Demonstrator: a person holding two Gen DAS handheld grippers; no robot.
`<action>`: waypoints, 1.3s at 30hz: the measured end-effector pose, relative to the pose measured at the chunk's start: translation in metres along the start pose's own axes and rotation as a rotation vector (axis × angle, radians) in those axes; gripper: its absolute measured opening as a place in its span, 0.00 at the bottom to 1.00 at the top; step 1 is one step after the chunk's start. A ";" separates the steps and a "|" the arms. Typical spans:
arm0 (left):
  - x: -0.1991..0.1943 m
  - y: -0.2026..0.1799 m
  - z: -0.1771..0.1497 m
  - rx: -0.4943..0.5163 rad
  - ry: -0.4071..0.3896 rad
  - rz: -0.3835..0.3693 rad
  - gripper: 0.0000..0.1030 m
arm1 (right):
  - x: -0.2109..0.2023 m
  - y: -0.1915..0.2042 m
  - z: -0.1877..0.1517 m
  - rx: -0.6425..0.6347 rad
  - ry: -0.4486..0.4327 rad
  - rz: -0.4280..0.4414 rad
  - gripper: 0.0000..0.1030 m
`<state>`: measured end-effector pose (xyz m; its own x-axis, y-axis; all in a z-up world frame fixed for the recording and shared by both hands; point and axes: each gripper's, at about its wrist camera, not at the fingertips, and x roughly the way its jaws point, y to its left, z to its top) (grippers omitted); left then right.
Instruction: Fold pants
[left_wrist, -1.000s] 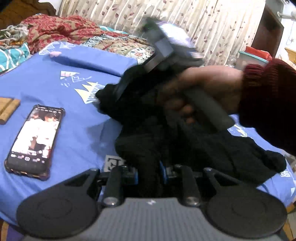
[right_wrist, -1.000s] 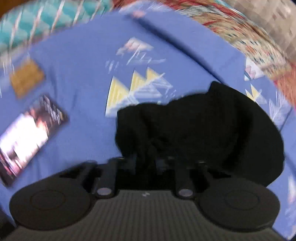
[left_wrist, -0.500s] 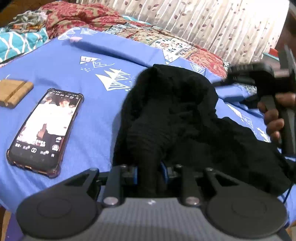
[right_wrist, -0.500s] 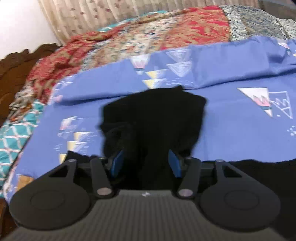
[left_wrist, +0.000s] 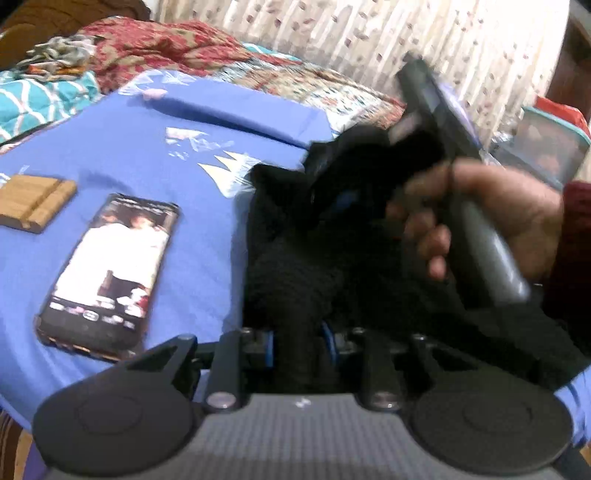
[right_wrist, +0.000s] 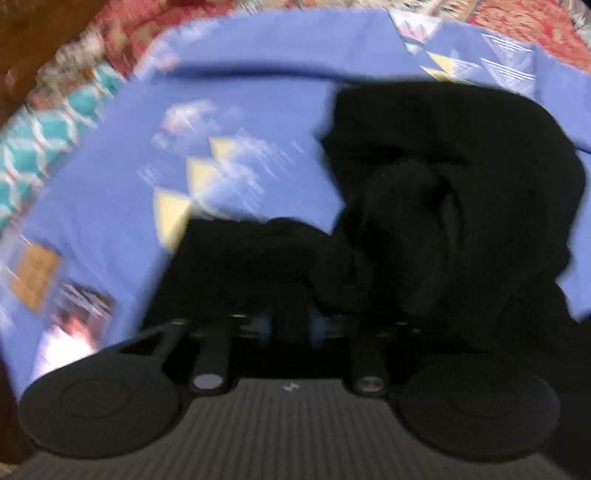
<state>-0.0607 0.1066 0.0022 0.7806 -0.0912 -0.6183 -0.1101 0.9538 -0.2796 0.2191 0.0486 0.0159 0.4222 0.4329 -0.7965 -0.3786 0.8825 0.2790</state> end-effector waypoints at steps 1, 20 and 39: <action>0.000 0.003 0.002 -0.007 -0.008 0.015 0.26 | -0.010 0.005 0.008 0.016 -0.053 0.064 0.15; 0.013 0.032 0.004 -0.135 0.026 0.086 0.64 | -0.043 0.029 -0.020 0.003 -0.117 0.091 0.46; -0.011 0.039 0.012 -0.289 0.122 -0.003 0.82 | -0.260 -0.212 -0.201 0.489 -0.382 -0.332 0.46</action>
<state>-0.0661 0.1486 0.0070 0.7032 -0.1444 -0.6961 -0.2917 0.8344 -0.4677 0.0244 -0.2882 0.0562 0.7450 0.0815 -0.6621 0.1961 0.9219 0.3342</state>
